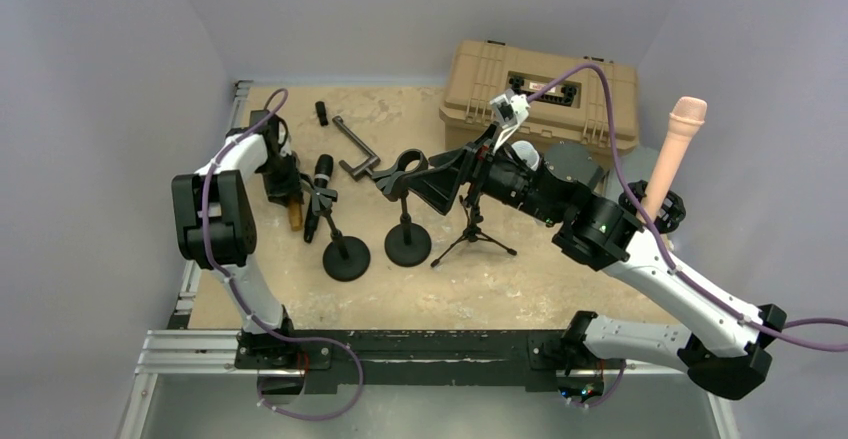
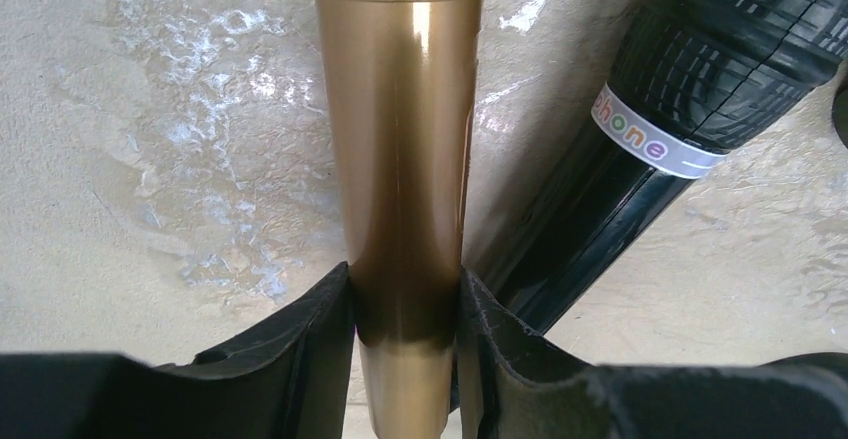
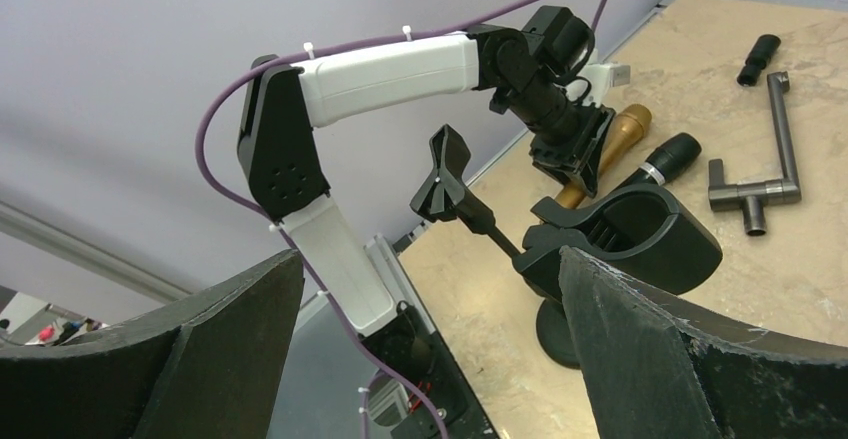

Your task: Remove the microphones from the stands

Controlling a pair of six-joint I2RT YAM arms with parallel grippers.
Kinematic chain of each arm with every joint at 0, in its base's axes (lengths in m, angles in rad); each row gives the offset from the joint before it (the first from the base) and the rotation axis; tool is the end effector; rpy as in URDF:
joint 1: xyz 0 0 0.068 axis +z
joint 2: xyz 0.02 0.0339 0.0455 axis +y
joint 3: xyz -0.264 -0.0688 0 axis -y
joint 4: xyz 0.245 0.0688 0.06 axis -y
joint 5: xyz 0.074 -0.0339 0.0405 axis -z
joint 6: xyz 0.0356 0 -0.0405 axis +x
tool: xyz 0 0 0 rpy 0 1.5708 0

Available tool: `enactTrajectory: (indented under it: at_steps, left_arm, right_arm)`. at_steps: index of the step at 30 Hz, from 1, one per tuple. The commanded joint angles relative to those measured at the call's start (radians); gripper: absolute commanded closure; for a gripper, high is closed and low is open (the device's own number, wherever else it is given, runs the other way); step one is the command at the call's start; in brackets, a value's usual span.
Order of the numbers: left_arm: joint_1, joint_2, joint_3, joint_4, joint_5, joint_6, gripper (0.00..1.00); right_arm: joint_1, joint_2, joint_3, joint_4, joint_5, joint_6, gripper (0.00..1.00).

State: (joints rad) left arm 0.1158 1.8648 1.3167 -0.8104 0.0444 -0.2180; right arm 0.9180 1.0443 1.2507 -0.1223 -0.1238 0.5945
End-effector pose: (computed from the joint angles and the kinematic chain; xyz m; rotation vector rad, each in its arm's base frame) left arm 0.3577 0.0400 0.1826 -0.4800 2.8912 -0.0809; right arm 0.1324 0.1804 0.4599 -0.3708 1.5905 1.2898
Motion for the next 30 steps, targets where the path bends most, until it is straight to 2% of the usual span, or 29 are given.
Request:
enactTrajectory:
  at_steps: [1, 5, 16, 27, 30]
  left_arm:
    - [-0.009, -0.005, 0.031, -0.024, -0.001, -0.008, 0.62]
    - [-0.013, -0.040, 0.006, -0.003, -0.013, -0.014, 0.47]
    - [-0.013, -0.079, 0.017, -0.005, -0.015, -0.026, 0.45]
    - [0.002, -0.347, -0.053, 0.070, 0.004, -0.063, 0.43]
    - [0.001, -0.412, -0.075, 0.089, 0.026, -0.069, 0.43]
  right_arm:
    - [-0.001, -0.001, 0.028, 0.042, -0.015, 0.001, 0.03]
    - [-0.001, -0.003, 0.025, 0.030, -0.008, 0.001, 0.03]
    - [0.000, 0.005, 0.013, 0.015, 0.018, 0.004, 0.03]
    - [-0.001, 0.065, 0.037, -0.047, 0.051, 0.030, 0.01]
    - [-0.001, 0.086, 0.067, -0.090, 0.110, 0.035, 0.01]
